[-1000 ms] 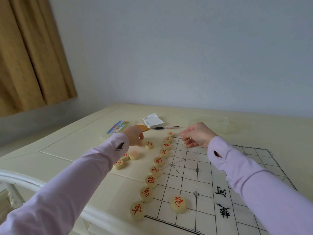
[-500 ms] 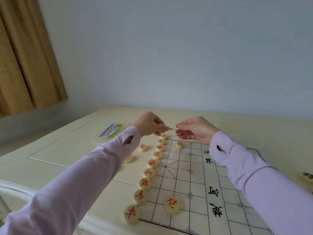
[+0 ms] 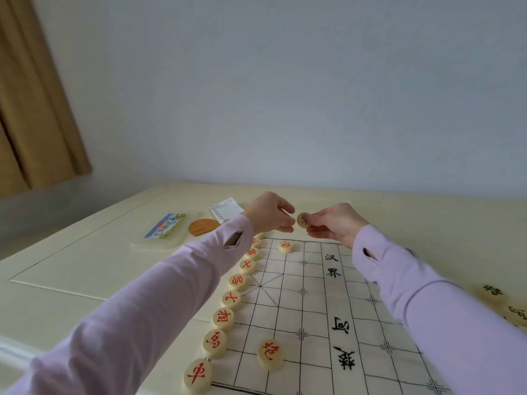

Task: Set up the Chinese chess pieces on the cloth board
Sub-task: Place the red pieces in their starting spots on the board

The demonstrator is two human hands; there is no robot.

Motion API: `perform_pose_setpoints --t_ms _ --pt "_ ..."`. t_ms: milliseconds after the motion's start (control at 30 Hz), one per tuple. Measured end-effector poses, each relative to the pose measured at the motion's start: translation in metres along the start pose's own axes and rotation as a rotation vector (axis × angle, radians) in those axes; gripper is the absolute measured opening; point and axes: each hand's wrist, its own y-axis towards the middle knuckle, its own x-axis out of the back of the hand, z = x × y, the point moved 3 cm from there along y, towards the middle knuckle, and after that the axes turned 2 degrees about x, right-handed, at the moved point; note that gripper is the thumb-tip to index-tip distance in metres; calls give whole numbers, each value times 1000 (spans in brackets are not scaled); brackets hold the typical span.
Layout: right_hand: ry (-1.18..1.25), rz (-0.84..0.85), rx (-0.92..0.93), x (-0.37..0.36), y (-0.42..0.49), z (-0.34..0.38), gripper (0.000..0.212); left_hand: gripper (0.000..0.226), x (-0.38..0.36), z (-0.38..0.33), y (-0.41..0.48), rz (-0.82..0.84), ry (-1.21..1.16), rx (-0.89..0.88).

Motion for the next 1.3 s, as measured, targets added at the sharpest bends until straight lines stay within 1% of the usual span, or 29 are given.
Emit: perform_pose_setpoints --t_ms 100,267,367,433,567,767,867,900,967,1067,1100,1200,1300 --pt "-57 -79 -83 6 11 -12 17 24 3 8 6 -56 62 31" --pt "-203 -110 -159 5 33 -26 34 22 8 20 11 -72 48 66" --pt "-236 -146 -189 4 42 -32 33 18 11 24 13 -76 30 81" --pt "-302 -167 -193 5 50 -40 36 18 12 26 12 -71 28 89" --pt "-262 -169 -208 1 51 -46 26 20 11 29 10 -54 21 97" --pt "-282 -180 -194 -1 58 -51 23 20 15 34 6 -48 42 116" --pt "-438 -272 -152 1 60 -54 31 20 17 34 2 -47 56 121" --pt "-466 -277 -146 0 60 -54 31 20 19 34 1 -48 67 119" --pt "-446 -289 -133 -2 57 -50 25 20 24 37 -2 -56 94 116" --pt "-402 -354 -111 -2 36 -35 11 22 38 42 -7 -86 117 134" --pt "-381 -367 -105 -1 32 -32 10 23 44 45 -9 -99 133 148" --pt "-296 -362 -78 -5 26 -25 20 30 58 57 -18 -78 280 228" --pt "-249 -304 -42 -14 20 -14 22 53 64 65 -38 66 544 339"
